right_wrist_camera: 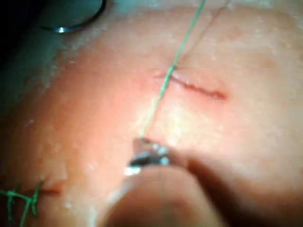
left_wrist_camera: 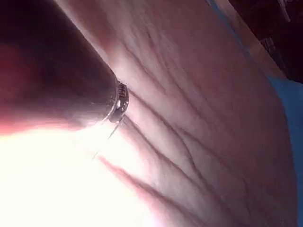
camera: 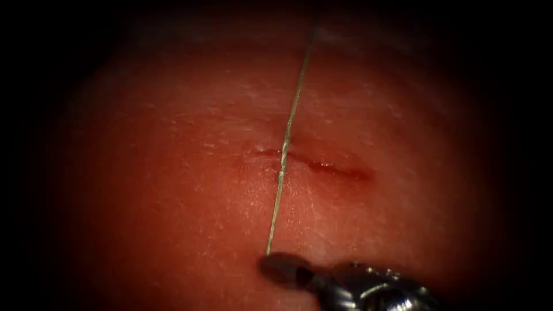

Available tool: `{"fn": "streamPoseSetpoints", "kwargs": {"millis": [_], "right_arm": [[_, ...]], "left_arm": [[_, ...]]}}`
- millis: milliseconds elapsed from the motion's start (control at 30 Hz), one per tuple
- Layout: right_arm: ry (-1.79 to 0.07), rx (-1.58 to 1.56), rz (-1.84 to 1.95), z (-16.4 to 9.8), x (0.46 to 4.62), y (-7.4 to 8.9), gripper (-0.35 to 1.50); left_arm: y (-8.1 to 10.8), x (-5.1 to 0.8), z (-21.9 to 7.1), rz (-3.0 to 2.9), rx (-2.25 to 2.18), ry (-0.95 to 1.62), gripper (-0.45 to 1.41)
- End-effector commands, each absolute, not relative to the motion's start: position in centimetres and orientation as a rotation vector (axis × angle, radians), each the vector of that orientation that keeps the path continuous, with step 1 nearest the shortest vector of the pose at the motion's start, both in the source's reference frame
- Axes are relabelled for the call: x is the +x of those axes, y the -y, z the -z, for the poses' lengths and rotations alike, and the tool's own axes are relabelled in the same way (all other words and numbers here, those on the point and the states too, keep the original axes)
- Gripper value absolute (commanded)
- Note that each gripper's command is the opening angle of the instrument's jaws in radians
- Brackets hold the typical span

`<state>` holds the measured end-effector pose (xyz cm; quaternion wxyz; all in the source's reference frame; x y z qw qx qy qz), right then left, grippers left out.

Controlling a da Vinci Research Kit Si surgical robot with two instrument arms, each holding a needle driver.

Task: Wound Closure

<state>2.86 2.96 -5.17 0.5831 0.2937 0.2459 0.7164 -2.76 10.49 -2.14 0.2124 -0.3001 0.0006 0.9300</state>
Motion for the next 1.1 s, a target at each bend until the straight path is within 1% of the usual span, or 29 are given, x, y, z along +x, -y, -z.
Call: {"fn": "streamPoseSetpoints", "kwargs": {"millis": [33, 433, 567, 600, 633, 667, 700, 733, 767, 800, 833, 867, 1000, 1033, 1067, 1100], "right_arm": [[-0.570, 0.690, -1.671, 5.1, 2.95, -2.9, -0.35], [-0.537, 0.740, -1.654, 5.1, 2.98, -2.8, -0.35], [-0.584, 0.785, -1.647, 5.1, 3.00, -2.8, -0.35], [-0.648, 0.775, -1.593, 5.0, 3.01, -2.9, -0.27], [-0.682, 0.759, -1.538, 5.0, 3.02, -2.9, -0.06], [-0.703, 0.753, -1.475, 5.0, 3.01, -2.9, 0.05], [-0.710, 0.750, -1.435, 5.0, 2.99, -2.9, 0.09], [-0.726, 0.724, -1.386, 5.0, 2.96, -2.9, 0.26], [-0.743, 0.694, -1.338, 5.0, 2.95, -2.9, 0.46], [-0.767, 0.648, -1.253, 5.0, 2.92, -2.9, 0.86], [-0.775, 0.630, -1.221, 5.1, 2.90, -2.9, 1.04], [-0.784, 0.605, -1.178, 5.1, 2.87, -2.9, 1.14], [-0.811, 0.517, -1.034, 5.1, 2.71, -2.9, 1.26], [-0.818, 0.503, -0.987, 5.2, 2.61, -3.0, 1.33], [-0.826, 0.496, -0.948, 5.2, 2.52, -3.1, 1.35], [-0.831, 0.486, -0.911, 5.3, 2.47, -3.1, 1.31]], "left_arm": [[-10.6, -2.81, 2.1, -2.584, -0.835, -0.007, -0.35], [-10.6, -2.81, 2.1, -2.594, -0.830, 0.001, -0.35], [-10.5, -2.68, 2.2, -2.610, -0.873, 0.068, -0.35], [-10.4, -2.62, 2.4, -2.610, -0.892, 0.103, -0.35], [-10.4, -2.59, 2.5, -2.611, -0.902, 0.115, -0.35], [-10.3, -2.53, 2.6, -2.607, -0.918, 0.151, -0.35], [-10.3, -2.50, 2.8, -2.604, -0.934, 0.170, -0.35], [-10.3, -2.47, 2.9, -2.600, -0.951, 0.194, -0.35], [-10.3, -2.45, 3.0, -2.598, -0.960, 0.206, -0.35], [-10.2, -2.44, 3.2, -2.594, -0.976, 0.228, -0.35], [-10.2, -2.43, 3.3, -2.587, -0.985, 0.244, -0.35], [-10.1, -2.43, 3.3, -2.587, -0.993, 0.254, -0.35], [-10.0, -2.39, 3.6, -2.589, -1.022, 0.288, -0.35], [-9.9, -2.34, 3.8, -2.591, -1.031, 0.300, -0.35], [-9.7, -2.27, 3.9, -2.596, -1.035, 0.308, -0.35], [-9.7, -2.22, 4.0, -2.599, -1.039, 0.314, -0.35]]}}
